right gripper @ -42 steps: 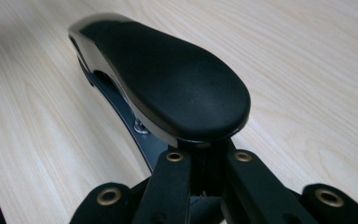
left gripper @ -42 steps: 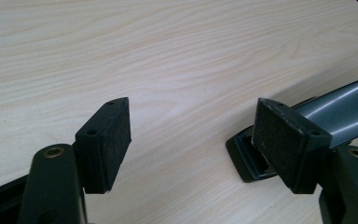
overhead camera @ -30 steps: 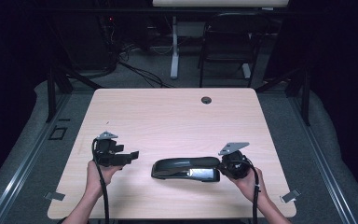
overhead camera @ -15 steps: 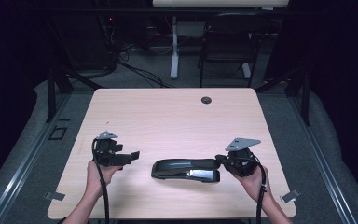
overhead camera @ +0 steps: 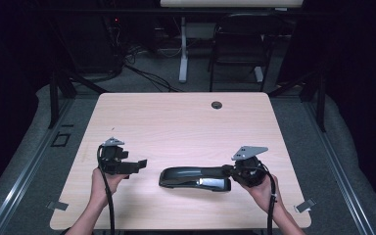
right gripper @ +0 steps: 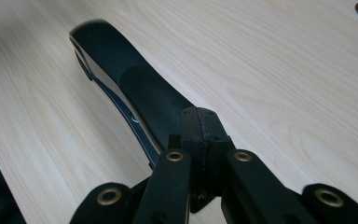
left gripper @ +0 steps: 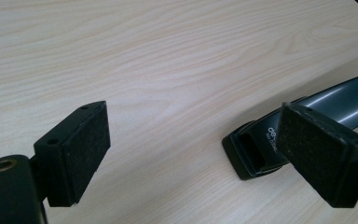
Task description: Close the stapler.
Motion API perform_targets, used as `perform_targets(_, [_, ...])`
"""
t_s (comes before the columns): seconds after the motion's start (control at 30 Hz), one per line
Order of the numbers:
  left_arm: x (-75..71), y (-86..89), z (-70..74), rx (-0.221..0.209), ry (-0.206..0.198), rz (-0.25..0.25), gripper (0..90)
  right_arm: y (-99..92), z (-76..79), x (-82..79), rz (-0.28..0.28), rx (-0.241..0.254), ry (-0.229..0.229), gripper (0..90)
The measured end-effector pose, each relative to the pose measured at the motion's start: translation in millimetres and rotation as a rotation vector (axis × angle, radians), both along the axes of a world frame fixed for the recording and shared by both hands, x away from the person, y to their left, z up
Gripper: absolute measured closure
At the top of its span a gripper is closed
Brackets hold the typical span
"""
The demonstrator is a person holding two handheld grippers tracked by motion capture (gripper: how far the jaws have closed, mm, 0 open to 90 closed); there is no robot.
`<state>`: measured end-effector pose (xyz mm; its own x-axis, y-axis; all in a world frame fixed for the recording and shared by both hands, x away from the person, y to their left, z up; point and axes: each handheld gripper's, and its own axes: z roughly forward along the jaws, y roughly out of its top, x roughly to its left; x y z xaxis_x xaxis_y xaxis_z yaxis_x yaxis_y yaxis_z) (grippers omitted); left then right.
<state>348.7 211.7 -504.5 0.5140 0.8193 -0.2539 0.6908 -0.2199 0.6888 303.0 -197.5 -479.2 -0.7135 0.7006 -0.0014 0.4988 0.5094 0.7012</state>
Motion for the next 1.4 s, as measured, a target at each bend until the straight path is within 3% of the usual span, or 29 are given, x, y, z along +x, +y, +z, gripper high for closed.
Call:
perform_targets(0.4, [0.5,-1.8,0.0,0.006,0.003,-0.010,10.7,4.0,-16.8,3.5,0.005,-0.050,0.073,90.0])
perform_targets(0.5, [0.6,-2.9,-0.5,0.007,0.002,-0.010,10.7,2.0,-19.4,5.6,0.001,-0.026,0.090,90.0])
perform_targets(0.8, [0.7,-3.1,-0.6,0.007,0.003,-0.011,10.7,1.5,-19.5,5.3,-0.002,-0.021,0.094,90.0])
perform_targets(0.97, [1.0,-1.0,-0.8,-0.003,0.003,-0.010,10.6,-4.1,-4.0,3.3,-0.006,0.084,0.076,90.0])
perform_targets(1.0, [1.1,-1.3,-0.8,-0.003,0.003,-0.012,10.6,-2.6,-1.8,3.0,-0.004,0.052,0.063,90.0])
perform_targets(1.07, [0.7,-2.5,-0.7,0.000,-0.001,-0.019,10.6,-0.8,-1.9,2.1,0.004,0.055,0.056,89.6])
perform_targets(1.3, [1.0,-1.1,-0.7,-0.003,0.001,-0.020,9.8,1.4,2.1,-0.6,0.005,0.046,0.037,78.6])
perform_targets(1.4, [0.1,-1.1,0.2,-0.002,-0.002,-0.026,9.0,-2.3,5.3,-0.8,-0.001,0.050,0.035,66.3])
